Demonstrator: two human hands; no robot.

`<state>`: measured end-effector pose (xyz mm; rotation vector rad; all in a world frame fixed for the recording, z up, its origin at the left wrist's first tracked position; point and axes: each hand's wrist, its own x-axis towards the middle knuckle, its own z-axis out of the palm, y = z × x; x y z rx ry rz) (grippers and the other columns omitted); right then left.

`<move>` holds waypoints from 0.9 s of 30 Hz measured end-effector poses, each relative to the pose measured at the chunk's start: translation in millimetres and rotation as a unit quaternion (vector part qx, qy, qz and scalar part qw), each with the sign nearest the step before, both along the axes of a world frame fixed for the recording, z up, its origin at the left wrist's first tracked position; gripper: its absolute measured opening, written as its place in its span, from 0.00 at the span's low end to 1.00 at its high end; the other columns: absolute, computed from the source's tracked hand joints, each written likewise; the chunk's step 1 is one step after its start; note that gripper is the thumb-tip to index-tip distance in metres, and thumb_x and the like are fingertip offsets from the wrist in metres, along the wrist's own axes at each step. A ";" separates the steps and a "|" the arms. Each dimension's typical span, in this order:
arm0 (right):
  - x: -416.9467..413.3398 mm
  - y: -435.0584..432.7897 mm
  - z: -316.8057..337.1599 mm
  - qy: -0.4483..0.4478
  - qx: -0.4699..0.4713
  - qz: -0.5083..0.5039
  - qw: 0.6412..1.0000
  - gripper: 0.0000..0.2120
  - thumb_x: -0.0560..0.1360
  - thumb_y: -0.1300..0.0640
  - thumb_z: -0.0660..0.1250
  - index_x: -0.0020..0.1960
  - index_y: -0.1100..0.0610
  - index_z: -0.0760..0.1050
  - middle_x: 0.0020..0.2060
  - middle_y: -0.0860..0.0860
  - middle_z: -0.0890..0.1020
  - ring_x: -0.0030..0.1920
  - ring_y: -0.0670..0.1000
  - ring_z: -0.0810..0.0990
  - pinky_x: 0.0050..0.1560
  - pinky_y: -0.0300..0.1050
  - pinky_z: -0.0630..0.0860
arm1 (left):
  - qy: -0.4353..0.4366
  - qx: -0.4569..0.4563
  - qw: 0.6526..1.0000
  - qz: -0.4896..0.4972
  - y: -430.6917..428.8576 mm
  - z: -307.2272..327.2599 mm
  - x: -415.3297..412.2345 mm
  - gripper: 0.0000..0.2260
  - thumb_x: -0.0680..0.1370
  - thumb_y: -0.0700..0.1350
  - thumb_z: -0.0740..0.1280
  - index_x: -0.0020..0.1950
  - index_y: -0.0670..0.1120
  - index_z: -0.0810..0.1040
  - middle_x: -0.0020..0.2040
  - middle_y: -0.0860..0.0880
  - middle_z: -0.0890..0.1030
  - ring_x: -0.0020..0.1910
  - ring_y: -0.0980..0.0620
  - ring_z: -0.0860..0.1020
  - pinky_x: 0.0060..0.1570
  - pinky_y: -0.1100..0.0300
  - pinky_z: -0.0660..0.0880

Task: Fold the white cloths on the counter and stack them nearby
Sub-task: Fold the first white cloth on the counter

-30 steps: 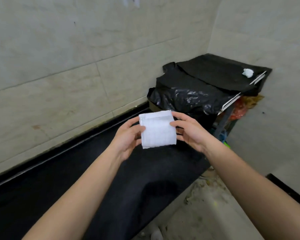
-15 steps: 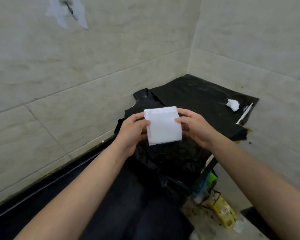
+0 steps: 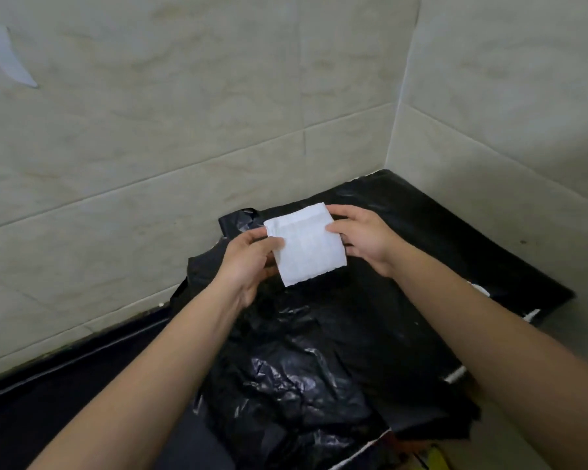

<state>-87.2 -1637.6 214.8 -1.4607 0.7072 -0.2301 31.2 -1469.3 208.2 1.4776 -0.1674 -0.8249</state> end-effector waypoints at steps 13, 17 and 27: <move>80.8 -85.8 -29.3 0.047 -0.033 0.029 0.998 0.19 0.76 0.65 0.64 0.65 0.53 0.77 0.59 0.55 0.81 0.57 0.54 0.81 0.60 0.54 0.78 | 0.038 0.019 0.994 0.105 -76.6 -9.7 39.8 0.10 0.79 0.39 0.62 0.59 0.41 0.76 0.54 0.43 0.82 0.49 0.47 0.83 0.35 0.57 0.80; 103.9 -90.5 -39.7 0.037 -0.074 0.046 0.995 0.18 0.75 0.67 0.63 0.60 0.52 0.79 0.58 0.52 0.82 0.57 0.52 0.81 0.62 0.53 0.78 | 0.022 0.040 0.992 0.117 -78.2 -17.3 52.7 0.11 0.79 0.39 0.62 0.61 0.40 0.76 0.56 0.44 0.82 0.51 0.48 0.82 0.38 0.58 0.79; 101.7 -102.3 -50.4 0.095 -0.399 0.139 0.902 0.15 0.76 0.56 0.65 0.62 0.50 0.79 0.58 0.52 0.81 0.57 0.54 0.80 0.58 0.45 0.75 | -0.339 0.240 0.909 0.028 -58.4 -40.5 53.8 0.19 0.80 0.44 0.64 0.70 0.42 0.70 0.62 0.47 0.75 0.58 0.51 0.75 0.58 0.57 0.71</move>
